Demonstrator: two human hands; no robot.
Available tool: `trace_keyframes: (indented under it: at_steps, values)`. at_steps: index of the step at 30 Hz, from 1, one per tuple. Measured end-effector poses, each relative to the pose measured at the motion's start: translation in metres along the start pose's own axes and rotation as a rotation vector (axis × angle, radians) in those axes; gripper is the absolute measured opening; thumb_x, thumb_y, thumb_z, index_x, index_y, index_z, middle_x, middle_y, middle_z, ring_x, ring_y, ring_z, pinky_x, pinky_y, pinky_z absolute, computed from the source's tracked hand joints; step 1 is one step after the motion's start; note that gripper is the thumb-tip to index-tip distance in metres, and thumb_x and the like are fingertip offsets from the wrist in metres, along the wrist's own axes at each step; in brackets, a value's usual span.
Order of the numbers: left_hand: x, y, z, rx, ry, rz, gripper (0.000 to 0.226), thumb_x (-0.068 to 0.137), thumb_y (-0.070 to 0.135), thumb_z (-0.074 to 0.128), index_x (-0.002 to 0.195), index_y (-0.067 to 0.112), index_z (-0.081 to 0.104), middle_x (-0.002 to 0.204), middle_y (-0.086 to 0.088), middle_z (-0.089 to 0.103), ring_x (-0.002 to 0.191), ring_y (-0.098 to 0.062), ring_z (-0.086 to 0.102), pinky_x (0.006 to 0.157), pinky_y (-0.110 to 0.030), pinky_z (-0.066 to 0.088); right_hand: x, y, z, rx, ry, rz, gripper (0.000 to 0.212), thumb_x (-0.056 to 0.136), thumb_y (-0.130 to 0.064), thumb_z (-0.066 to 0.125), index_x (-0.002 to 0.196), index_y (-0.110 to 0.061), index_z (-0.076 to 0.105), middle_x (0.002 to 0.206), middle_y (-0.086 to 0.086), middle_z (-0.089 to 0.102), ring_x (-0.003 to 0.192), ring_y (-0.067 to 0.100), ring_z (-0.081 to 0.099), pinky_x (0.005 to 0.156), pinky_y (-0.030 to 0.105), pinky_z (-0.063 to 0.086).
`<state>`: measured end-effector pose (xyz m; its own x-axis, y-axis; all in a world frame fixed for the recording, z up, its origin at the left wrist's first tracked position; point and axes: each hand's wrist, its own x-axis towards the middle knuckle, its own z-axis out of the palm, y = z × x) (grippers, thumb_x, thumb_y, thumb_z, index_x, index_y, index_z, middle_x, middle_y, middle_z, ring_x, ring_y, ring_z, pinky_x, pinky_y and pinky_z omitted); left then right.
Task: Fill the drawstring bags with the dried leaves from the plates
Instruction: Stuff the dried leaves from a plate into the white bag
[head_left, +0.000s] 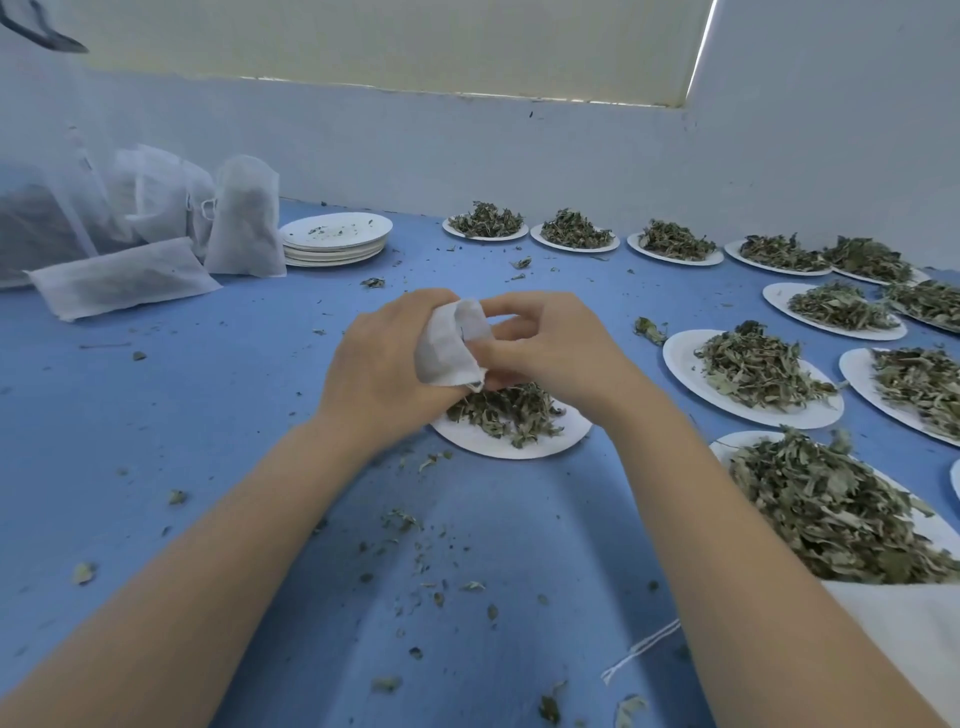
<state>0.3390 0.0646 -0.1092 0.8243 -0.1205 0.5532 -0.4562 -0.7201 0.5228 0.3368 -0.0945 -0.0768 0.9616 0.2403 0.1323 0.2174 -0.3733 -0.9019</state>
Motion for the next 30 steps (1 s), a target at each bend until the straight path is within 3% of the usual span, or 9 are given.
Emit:
trace_keyframes:
  at_steps: [4, 6, 10, 13, 17, 22, 25, 27, 30]
  values:
    - [0.001, -0.003, 0.001, 0.062, -0.028, 0.055, 0.053, 0.068, 0.044, 0.066, 0.114, 0.02, 0.055, 0.103, 0.015, 0.055, 0.096, -0.009, 0.049, 0.079, -0.017, 0.024, 0.006, 0.005, 0.015, -0.127, 0.17, -0.051, 0.007, 0.081, -0.028, 0.064, 0.074, -0.029, 0.063, 0.059, -0.007, 0.065, 0.051, 0.007, 0.063, 0.055, 0.019, 0.052]
    - [0.001, -0.004, 0.0, 0.151, -0.065, 0.073, 0.039, 0.069, 0.043, 0.059, 0.103, 0.026, 0.054, 0.089, 0.019, 0.052, 0.089, -0.013, 0.051, 0.075, -0.019, 0.025, 0.01, 0.01, 0.021, -0.243, 0.211, -0.059, 0.009, 0.082, -0.038, 0.06, 0.075, -0.032, 0.059, 0.06, -0.012, 0.061, 0.059, 0.003, 0.058, 0.053, 0.017, 0.044]
    - [0.003, -0.015, -0.009, 0.185, -0.024, 0.037, 0.059, 0.063, 0.044, 0.066, 0.116, 0.021, 0.054, 0.111, 0.004, 0.061, 0.103, -0.022, 0.054, 0.086, -0.028, 0.031, 0.011, 0.017, 0.005, -0.308, 0.182, -0.056, 0.025, 0.079, -0.048, 0.066, 0.1, -0.035, 0.063, 0.09, -0.014, 0.062, 0.074, -0.001, 0.051, 0.066, 0.017, 0.039]
    - [0.005, -0.02, -0.014, 0.147, 0.004, -0.051, 0.062, 0.065, 0.035, 0.075, 0.122, 0.022, 0.052, 0.118, 0.002, 0.059, 0.108, -0.023, 0.051, 0.089, -0.03, 0.033, 0.011, 0.021, -0.002, -0.624, 0.129, -0.108, 0.033, 0.088, -0.035, 0.059, 0.12, -0.032, 0.059, 0.116, -0.009, 0.055, 0.094, 0.007, 0.048, 0.084, 0.025, 0.039]
    - [0.004, -0.023, -0.013, 0.137, 0.003, -0.1, 0.059, 0.069, 0.027, 0.078, 0.122, 0.022, 0.051, 0.121, 0.004, 0.057, 0.11, -0.022, 0.05, 0.093, -0.032, 0.034, 0.01, 0.021, 0.012, -0.712, -0.085, -0.126, 0.04, 0.088, -0.028, 0.053, 0.127, -0.034, 0.054, 0.129, -0.006, 0.048, 0.119, 0.017, 0.04, 0.098, 0.031, 0.032]
    - [0.002, -0.025, -0.012, 0.13, 0.008, -0.111, 0.055, 0.072, 0.025, 0.074, 0.122, 0.021, 0.051, 0.121, 0.002, 0.057, 0.11, -0.024, 0.05, 0.093, -0.033, 0.033, 0.008, 0.023, 0.02, -0.879, -0.075, -0.157, 0.039, 0.082, -0.047, 0.062, 0.118, -0.03, 0.058, 0.101, -0.005, 0.055, 0.102, 0.019, 0.039, 0.084, 0.032, 0.025]
    - [0.001, -0.025, -0.011, 0.125, 0.002, -0.109, 0.055, 0.071, 0.026, 0.072, 0.122, 0.02, 0.051, 0.121, 0.0, 0.057, 0.11, -0.025, 0.05, 0.095, -0.037, 0.036, 0.009, 0.024, 0.021, -0.814, -0.039, -0.177, 0.033, 0.084, -0.04, 0.065, 0.114, -0.028, 0.062, 0.075, -0.012, 0.035, 0.083, 0.014, 0.032, 0.072, 0.025, 0.019]
    - [0.001, -0.024, -0.01, 0.128, -0.002, -0.098, 0.056, 0.07, 0.025, 0.073, 0.121, 0.018, 0.052, 0.121, -0.001, 0.058, 0.11, -0.026, 0.051, 0.096, -0.04, 0.037, 0.009, 0.025, 0.019, -0.776, -0.001, -0.181, 0.029, 0.083, -0.037, 0.066, 0.111, -0.029, 0.065, 0.074, -0.011, 0.033, 0.084, 0.016, 0.037, 0.07, 0.023, 0.02]
    - [0.002, -0.027, -0.008, 0.149, -0.002, -0.098, 0.055, 0.069, 0.026, 0.073, 0.119, 0.019, 0.052, 0.118, 0.0, 0.058, 0.108, -0.026, 0.051, 0.095, -0.04, 0.037, 0.012, 0.026, 0.009, -0.717, 0.103, -0.178, 0.023, 0.082, -0.038, 0.068, 0.104, -0.034, 0.068, 0.087, -0.002, 0.05, 0.09, 0.018, 0.047, 0.071, 0.023, 0.028]
